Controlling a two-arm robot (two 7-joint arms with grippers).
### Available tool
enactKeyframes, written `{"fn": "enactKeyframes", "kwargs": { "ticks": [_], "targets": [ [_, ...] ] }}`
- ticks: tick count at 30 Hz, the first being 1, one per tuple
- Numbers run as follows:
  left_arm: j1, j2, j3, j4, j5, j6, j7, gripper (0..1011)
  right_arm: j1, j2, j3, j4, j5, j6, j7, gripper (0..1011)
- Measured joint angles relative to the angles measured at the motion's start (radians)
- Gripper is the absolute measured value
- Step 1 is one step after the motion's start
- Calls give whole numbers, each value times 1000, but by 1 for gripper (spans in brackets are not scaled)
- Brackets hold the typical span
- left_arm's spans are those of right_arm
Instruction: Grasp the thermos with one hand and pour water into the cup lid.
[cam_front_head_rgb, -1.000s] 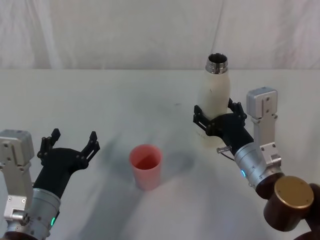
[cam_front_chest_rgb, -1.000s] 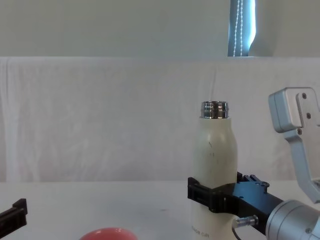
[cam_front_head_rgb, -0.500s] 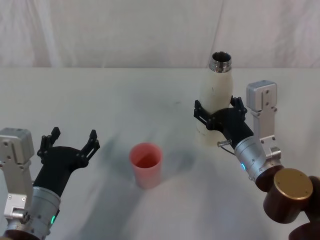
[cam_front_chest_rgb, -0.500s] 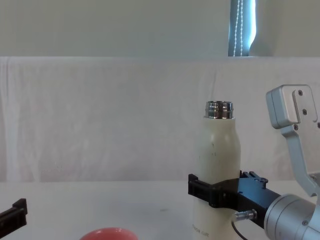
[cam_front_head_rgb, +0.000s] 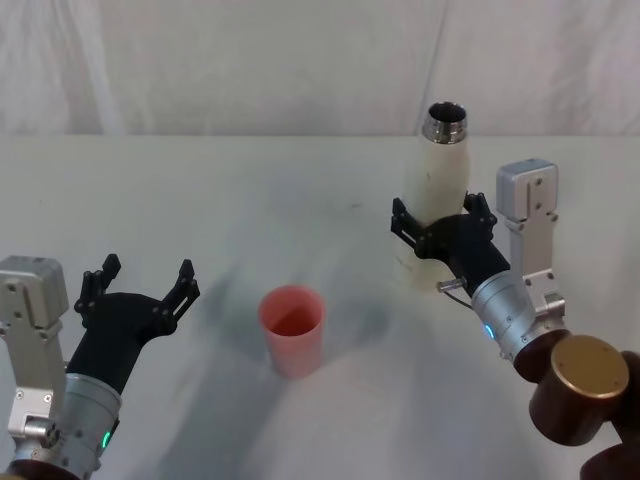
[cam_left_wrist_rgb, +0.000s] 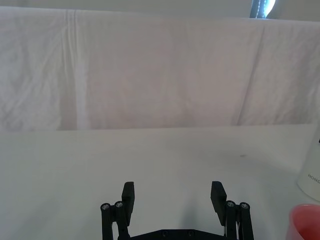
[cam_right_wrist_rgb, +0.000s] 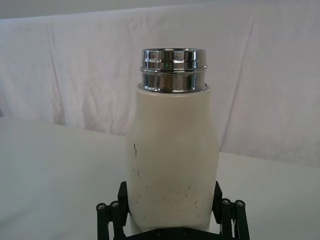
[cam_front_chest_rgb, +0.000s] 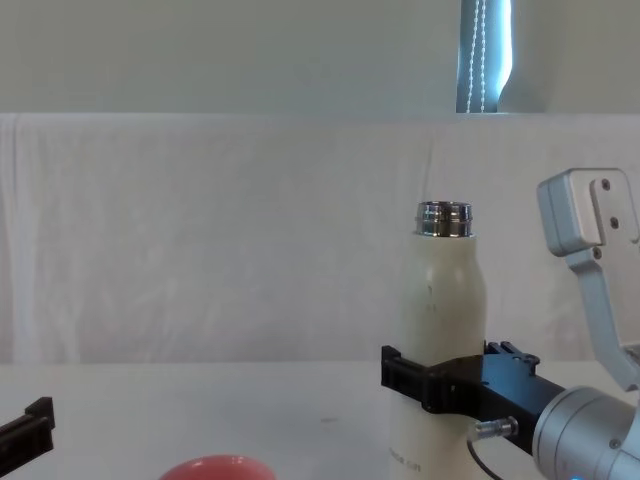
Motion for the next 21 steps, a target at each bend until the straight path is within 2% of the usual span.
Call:
{"fn": "enactKeyframes", "kwargs": {
  "ticks": [3, 14, 21],
  "targets": [
    [0, 0, 0, 0, 0, 0, 0, 1001, -3, -1, 4, -1, 9, -7, 2, 950],
    [0, 0, 0, 0, 0, 0, 0, 1001, -7, 1, 2, -19, 23, 4, 10, 950],
    [0, 0, 0, 0, 0, 0, 0, 1001, -21, 20, -19, -83, -3, 41, 6, 950]
  ]
}}
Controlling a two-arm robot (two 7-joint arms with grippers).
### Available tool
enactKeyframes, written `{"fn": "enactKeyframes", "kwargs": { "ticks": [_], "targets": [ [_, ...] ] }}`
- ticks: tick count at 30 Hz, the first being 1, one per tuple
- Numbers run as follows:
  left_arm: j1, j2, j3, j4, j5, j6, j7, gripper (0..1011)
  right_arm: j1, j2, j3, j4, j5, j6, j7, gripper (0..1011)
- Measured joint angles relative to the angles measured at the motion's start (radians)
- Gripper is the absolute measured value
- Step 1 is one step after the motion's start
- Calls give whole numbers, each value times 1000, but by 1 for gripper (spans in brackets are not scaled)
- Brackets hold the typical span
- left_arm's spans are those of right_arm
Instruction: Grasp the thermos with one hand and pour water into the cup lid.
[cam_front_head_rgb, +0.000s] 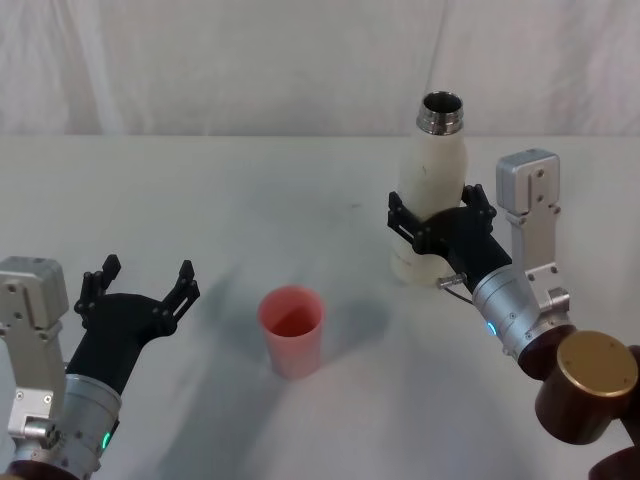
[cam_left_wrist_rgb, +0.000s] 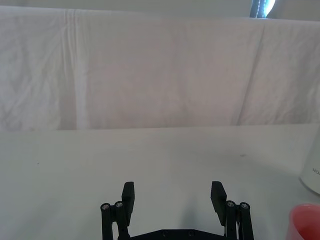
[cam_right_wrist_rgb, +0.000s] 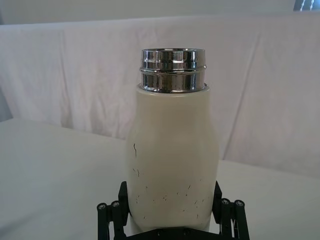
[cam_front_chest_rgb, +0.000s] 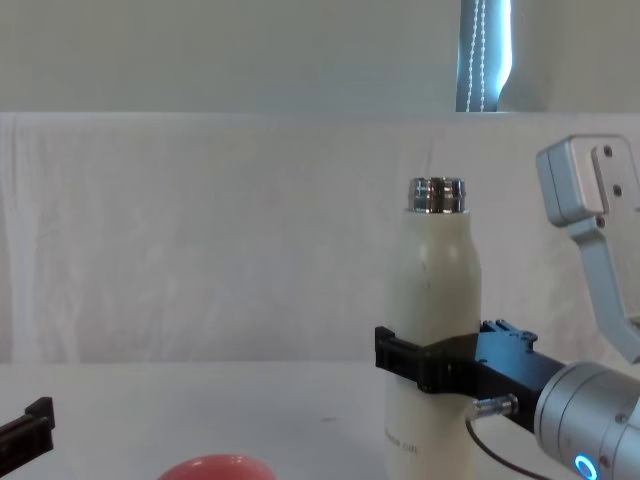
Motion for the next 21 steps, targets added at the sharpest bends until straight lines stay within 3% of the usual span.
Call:
{"fn": "enactKeyframes", "kwargs": {
  "ticks": [11, 21],
  "targets": [
    [0, 0, 0, 0, 0, 0, 0, 1001, -30, 22, -11, -101, -19, 34, 1, 950],
    [0, 0, 0, 0, 0, 0, 0, 1001, -35, 27, -10, -123, -19, 47, 4, 950]
  ]
}}
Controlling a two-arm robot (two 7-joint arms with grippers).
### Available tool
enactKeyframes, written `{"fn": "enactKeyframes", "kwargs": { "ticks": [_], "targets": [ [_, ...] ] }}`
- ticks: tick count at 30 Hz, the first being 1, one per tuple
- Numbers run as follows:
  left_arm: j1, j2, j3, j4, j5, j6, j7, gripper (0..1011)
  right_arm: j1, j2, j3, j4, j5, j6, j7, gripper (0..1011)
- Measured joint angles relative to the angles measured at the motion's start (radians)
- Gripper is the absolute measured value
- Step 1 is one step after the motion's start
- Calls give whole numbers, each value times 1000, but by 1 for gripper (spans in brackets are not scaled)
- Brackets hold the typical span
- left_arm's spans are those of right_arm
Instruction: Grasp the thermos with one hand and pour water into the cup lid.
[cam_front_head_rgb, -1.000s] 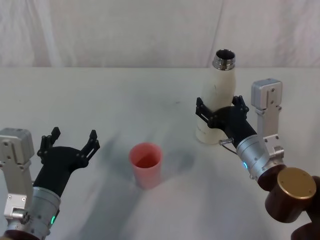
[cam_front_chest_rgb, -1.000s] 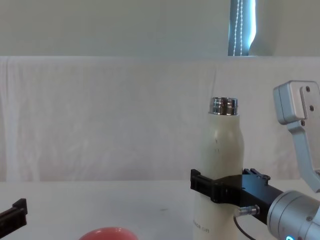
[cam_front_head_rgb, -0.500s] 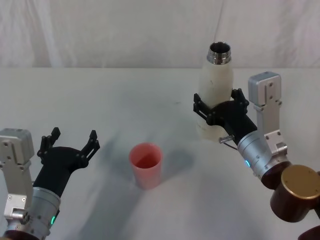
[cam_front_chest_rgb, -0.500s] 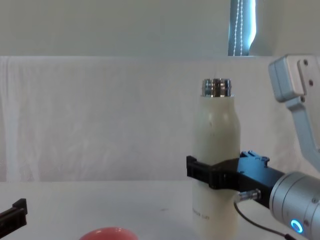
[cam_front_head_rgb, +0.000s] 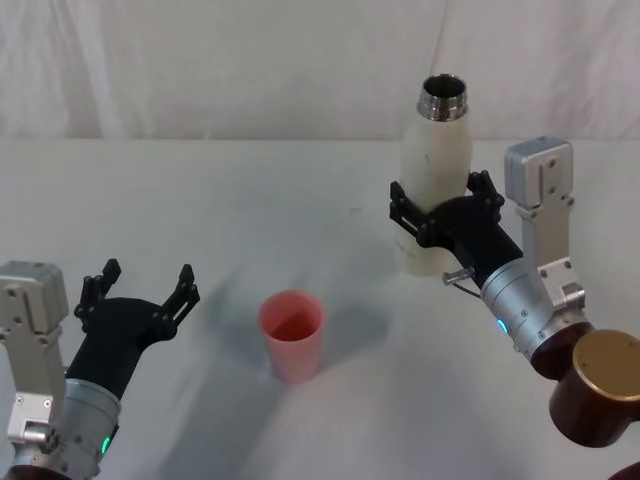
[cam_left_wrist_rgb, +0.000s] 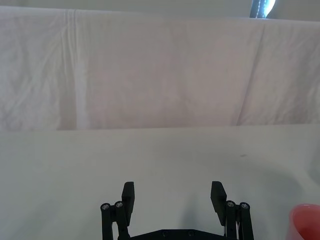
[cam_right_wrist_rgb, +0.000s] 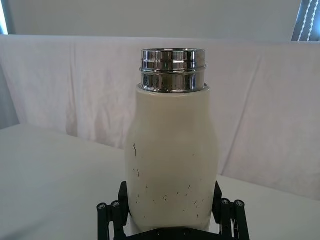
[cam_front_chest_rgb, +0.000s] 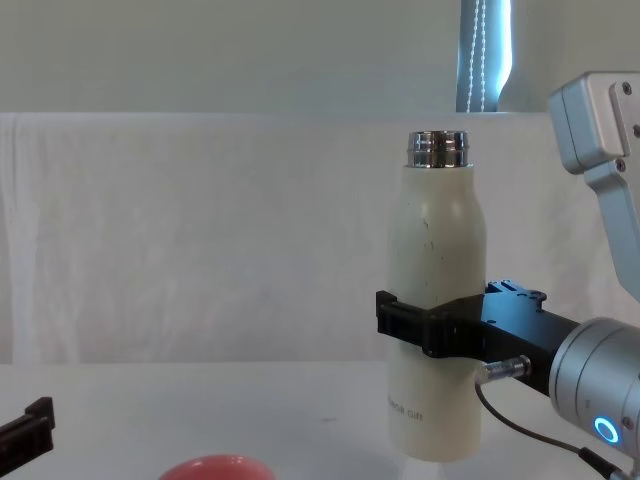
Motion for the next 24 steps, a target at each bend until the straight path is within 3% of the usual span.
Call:
{"fn": "enactKeyframes", "kwargs": {
  "ticks": [24],
  "targets": [
    [0, 0, 0, 0, 0, 0, 0, 1001, 2, -2, 1, 6, 0, -5, 0, 950]
  ]
}}
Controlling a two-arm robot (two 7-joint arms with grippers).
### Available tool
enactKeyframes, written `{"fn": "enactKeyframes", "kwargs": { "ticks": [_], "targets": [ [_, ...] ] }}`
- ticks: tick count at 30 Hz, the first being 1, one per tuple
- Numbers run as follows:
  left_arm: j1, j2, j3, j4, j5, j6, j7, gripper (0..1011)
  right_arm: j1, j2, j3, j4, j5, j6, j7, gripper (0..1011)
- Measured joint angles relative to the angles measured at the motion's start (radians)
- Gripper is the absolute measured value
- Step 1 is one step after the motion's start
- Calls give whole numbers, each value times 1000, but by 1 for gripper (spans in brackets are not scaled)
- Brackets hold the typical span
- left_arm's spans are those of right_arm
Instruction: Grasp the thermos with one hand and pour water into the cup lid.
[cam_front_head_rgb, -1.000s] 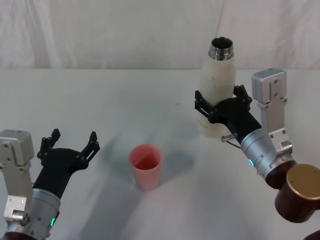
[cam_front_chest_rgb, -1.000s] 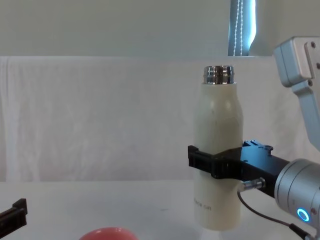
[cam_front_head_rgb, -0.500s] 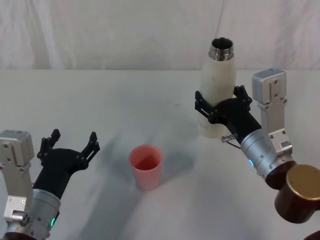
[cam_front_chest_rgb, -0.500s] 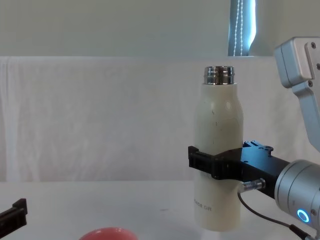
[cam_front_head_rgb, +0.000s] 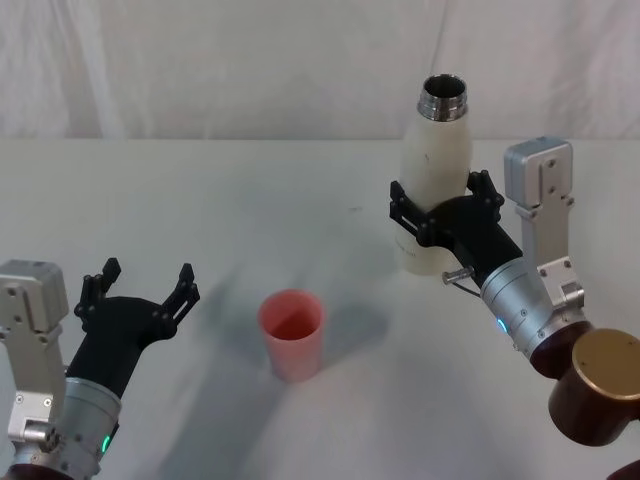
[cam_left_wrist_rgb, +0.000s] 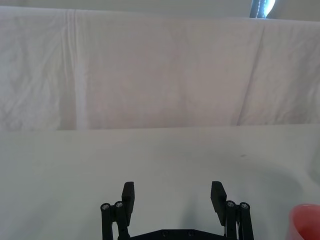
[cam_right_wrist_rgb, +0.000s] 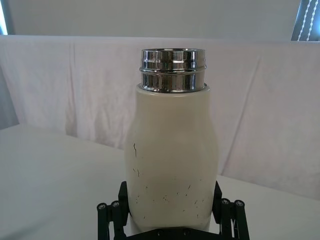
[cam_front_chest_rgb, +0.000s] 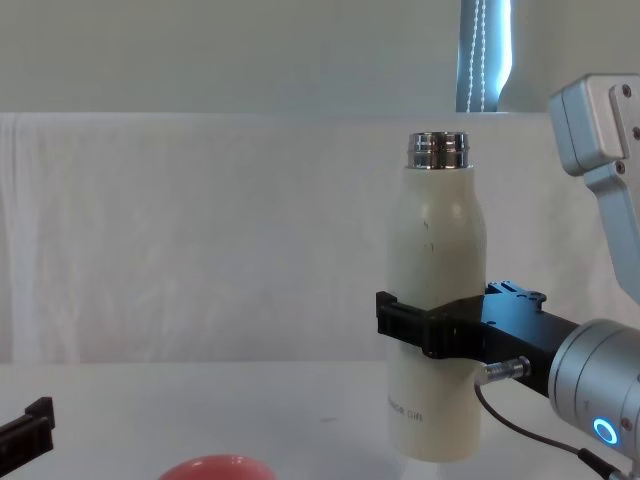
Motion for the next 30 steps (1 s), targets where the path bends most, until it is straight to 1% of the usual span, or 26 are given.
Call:
{"fn": "enactKeyframes", "kwargs": {
  "ticks": [11, 14, 15, 17, 18, 19, 20, 23, 24, 29, 30],
  "targets": [
    [0, 0, 0, 0, 0, 0, 0, 1001, 0, 3, -1, 1, -5, -2, -1, 950],
    [0, 0, 0, 0, 0, 0, 0, 1001, -1, 15, -14, -3, -44, -4, -14, 950],
    [0, 0, 0, 0, 0, 0, 0, 1001, -2, 24, -24, -9, -71, -5, -22, 950],
    [0, 0, 0, 0, 0, 0, 0, 1001, -2, 33, -35, -15, -101, -6, -29, 950],
    [0, 0, 0, 0, 0, 0, 0, 1001, -2, 44, -47, -21, -134, -6, -35, 950],
    [0, 0, 0, 0, 0, 0, 0, 1001, -2, 49, -52, -24, -153, -6, -38, 950],
    [0, 0, 0, 0, 0, 0, 0, 1001, -1, 59, -62, -29, -185, -5, -43, 950],
    [0, 0, 0, 0, 0, 0, 0, 1001, 0, 74, -79, -36, -238, -3, -47, 950],
    [0, 0, 0, 0, 0, 0, 0, 1001, 0, 82, -87, -40, -266, -1, -49, 950],
    [0, 0, 0, 0, 0, 0, 0, 1001, 1, 104, -109, -52, -345, 1, -52, 950],
    [0, 0, 0, 0, 0, 0, 0, 1001, 1, 110, -116, -56, -371, 0, -54, 950]
  ]
}}
